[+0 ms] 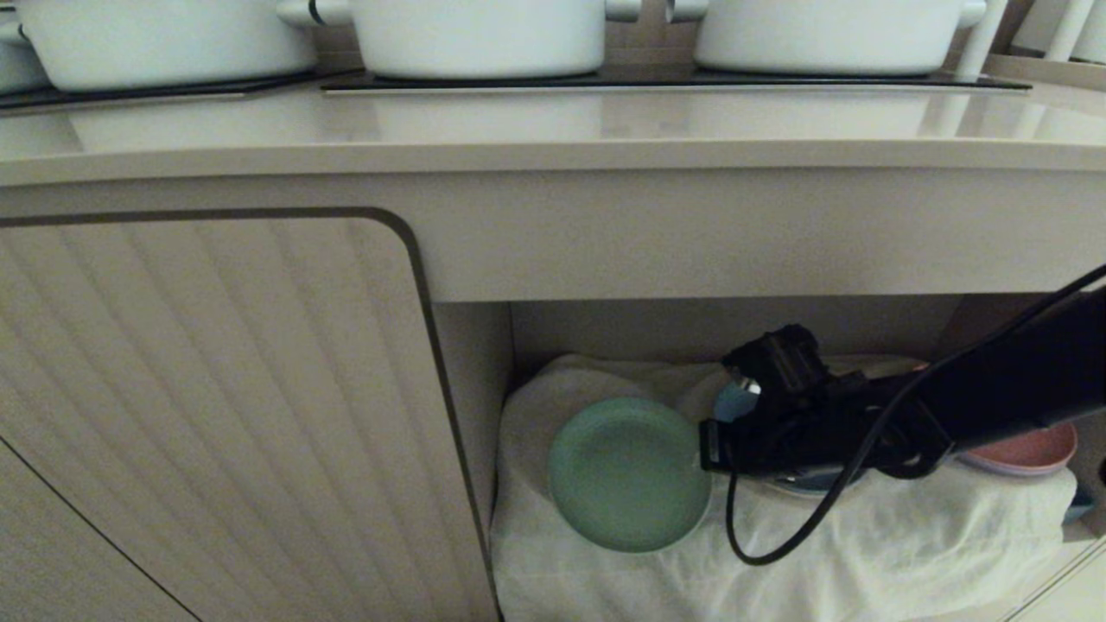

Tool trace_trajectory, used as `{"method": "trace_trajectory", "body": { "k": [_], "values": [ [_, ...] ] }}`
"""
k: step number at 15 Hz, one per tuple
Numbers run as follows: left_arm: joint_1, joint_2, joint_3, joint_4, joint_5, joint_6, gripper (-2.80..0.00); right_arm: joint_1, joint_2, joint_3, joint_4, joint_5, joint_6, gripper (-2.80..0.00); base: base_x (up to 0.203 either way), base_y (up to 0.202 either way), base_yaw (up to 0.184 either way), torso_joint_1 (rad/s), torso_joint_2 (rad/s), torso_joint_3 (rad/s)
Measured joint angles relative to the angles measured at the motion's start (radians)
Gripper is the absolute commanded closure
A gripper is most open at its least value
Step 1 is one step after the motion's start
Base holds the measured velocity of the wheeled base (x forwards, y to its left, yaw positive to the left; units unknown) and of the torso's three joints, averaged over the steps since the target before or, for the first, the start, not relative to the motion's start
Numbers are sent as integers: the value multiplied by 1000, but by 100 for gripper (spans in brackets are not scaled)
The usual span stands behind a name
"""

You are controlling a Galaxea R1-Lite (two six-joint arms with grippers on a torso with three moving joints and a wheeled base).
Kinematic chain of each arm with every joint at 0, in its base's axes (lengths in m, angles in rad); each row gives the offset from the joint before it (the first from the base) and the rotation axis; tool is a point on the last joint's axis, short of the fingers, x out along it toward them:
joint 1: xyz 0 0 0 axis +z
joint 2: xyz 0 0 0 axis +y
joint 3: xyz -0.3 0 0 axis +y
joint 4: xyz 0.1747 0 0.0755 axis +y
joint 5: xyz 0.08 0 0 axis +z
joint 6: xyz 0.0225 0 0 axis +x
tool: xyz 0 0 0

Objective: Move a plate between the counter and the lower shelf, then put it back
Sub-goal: Pick up the plate in the cupboard

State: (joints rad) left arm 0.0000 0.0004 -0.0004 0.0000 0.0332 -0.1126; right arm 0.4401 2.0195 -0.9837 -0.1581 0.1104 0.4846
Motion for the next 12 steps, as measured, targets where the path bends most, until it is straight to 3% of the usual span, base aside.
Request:
{"method": "trace_trajectory", "body": {
  "k": [12],
  "values": [
    [0, 0, 0, 0, 0, 0, 0, -66, -150, 178, -17, 38, 27, 0, 0, 0, 0, 0, 0, 0]
  ]
}}
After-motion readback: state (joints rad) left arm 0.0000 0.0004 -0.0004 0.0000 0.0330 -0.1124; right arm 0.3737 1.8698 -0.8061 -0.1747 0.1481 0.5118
